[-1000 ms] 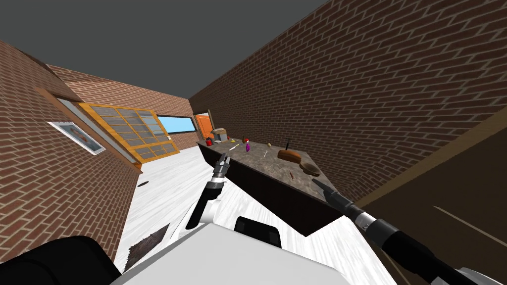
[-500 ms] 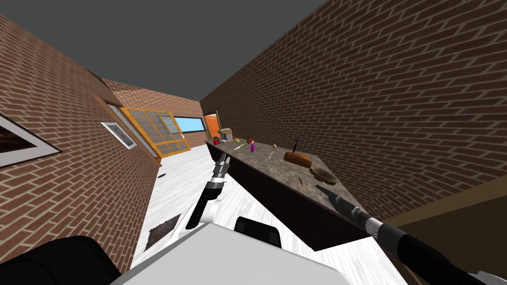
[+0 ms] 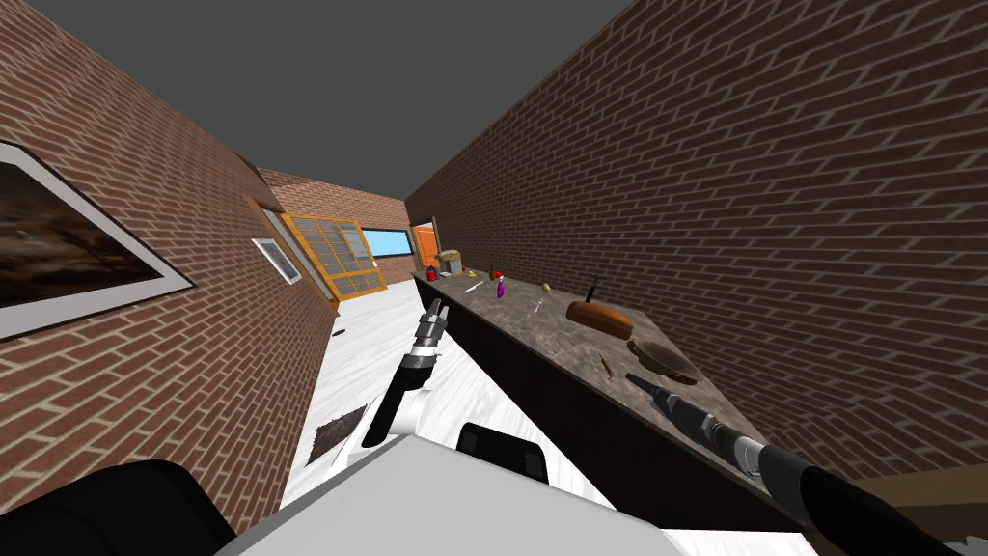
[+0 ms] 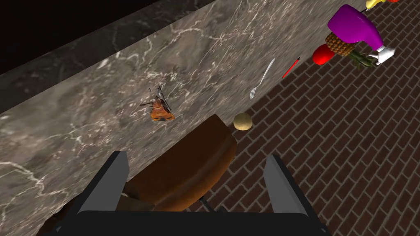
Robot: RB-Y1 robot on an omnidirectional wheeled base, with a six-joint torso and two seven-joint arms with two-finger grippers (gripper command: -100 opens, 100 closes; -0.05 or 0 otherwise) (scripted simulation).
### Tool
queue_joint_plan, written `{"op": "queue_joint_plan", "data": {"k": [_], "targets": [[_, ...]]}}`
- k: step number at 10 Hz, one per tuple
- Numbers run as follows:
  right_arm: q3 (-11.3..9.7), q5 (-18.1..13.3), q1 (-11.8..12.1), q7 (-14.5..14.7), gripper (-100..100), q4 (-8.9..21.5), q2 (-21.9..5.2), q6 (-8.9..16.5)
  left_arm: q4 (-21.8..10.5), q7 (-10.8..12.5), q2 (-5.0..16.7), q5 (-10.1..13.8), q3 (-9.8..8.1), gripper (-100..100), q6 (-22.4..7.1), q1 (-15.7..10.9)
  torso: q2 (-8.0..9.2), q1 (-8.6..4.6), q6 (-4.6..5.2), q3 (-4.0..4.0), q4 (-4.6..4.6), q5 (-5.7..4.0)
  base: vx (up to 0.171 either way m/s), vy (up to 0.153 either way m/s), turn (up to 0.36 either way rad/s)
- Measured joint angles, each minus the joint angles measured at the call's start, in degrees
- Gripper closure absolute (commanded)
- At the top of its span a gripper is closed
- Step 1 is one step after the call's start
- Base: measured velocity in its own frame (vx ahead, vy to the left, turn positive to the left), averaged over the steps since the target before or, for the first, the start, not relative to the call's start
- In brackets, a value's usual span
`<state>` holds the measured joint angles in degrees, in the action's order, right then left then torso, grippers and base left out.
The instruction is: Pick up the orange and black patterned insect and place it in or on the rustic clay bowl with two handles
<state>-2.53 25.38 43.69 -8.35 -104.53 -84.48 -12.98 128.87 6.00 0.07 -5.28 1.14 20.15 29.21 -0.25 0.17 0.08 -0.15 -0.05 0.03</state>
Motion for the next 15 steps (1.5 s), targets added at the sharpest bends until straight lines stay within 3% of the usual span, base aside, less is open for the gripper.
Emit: {"op": "queue_joint_plan", "data": {"k": [2,3,4,6,7,8,9,10,11,12,13,14,15], "targets": [[-1.57,0.56,0.72,-0.26,-100,1.81,-3.02,0.47,0.0,0.0,0.0,0.0,0.0,0,0.0,0.0,-0.02,0.01,-0.01,-0.01,-0.01,0.0,0.064,0.043,0.144],[-3.42,0.62,0.48,-0.27,-100,3.24,-4.47,0.74,0.0,0.0,0.0,0.0,0.0,0,0.0,0.0,-0.07,0.04,-0.02,-0.04,-0.02,0.0,0.106,0.086,0.282],[-2.68,1.49,3.59,-0.36,-100,3.68,-6.78,1.29,0.0,0.0,0.0,0.0,0.01,0,0.0,0.0,-0.18,0.17,-0.05,-0.1,-0.04,0.04,0.081,0.07,0.125],[-5.77,1.42,3.24,-0.2,-100,5.7,-8.92,2.08,0.0,0.0,0.0,0.0,0.0,0,0.0,0.0,-0.09,0.08,-0.01,-0.05,-0.02,0.02,0.089,0.063,0.199],[-5.73,2.16,6.06,-0.35,-100,7.19,-11.3,1.78,0.0,0.0,0.0,0.0,0.01,0,0.0,0.0,-0.17,0.17,-0.04,-0.1,-0.04,0.04,0.078,0.055,0.128],[-8.03,1.94,4.5,-0.59,-100,8.08,-12.01,2.11,0.0,0.0,0.0,0.0,0.0,0,0.0,0.0,-0.1,0.12,0.0,-0.07,-0.03,0.02,0.085,0.051,0.128],[-7.61,2.6,6.69,-0.51,-100,8.27,-13.76,2.85,0.0,0.0,0.0,0.0,0.0,0,0.0,0.0,-0.11,0.12,0.0,-0.06,-0.02,0.03,0.072,0.031,0.073],[-8.91,2.46,6.15,-0.51,-100,8.84,-14.17,3.28,0.0,0.0,0.0,0.0,0.0,0,0.0,0.0,-0.05,0.05,0.02,-0.03,-0.01,0.01,0.071,0.039,0.166],[-11.57,2.1,5.21,-0.69,-100,10.13,-14.85,3.56,0.0,0.0,0.0,0.0,0.0,0,0.0,0.0,-0.04,0.05,-0.01,-0.03,-0.01,0.01,0.126,0.038,0.244],[-13.01,2.23,6.23,-0.69,-100,11.36,-16.08,3.78,0.0,0.0,0.0,0.0,0.0,0,0.0,0.0,-0.19,0.05,-0.02,-0.11,-0.04,0.02,0.155,0.063,0.182],[-12.83,3.07,8.56,-0.46,-100,11.43,-17.92,4.76,0.0,0.0,0.0,0.0,0.0,0,0.0,0.01,-0.31,0.15,-0.01,-0.18,-0.07,0.03,0.095,0.057,0.049],[-13.67,2.98,8.66,-0.31,-100,11.83,-18.19,5.37,0.0,0.0,0.0,0.0,0.0,0,0.0,0.01,-0.16,0.15,0.03,-0.1,-0.04,0.03,0.06,0.055,0.106],[-13.58,3.32,10.55,0.22,-100,12.59,-18.67,5.51,0.0,0.0,0.0,0.0,0.0,0,0.0,0.0,-0.03,0.15,0.02,-0.02,-0.01,0.04,0.04,0.036,0.06]]}}
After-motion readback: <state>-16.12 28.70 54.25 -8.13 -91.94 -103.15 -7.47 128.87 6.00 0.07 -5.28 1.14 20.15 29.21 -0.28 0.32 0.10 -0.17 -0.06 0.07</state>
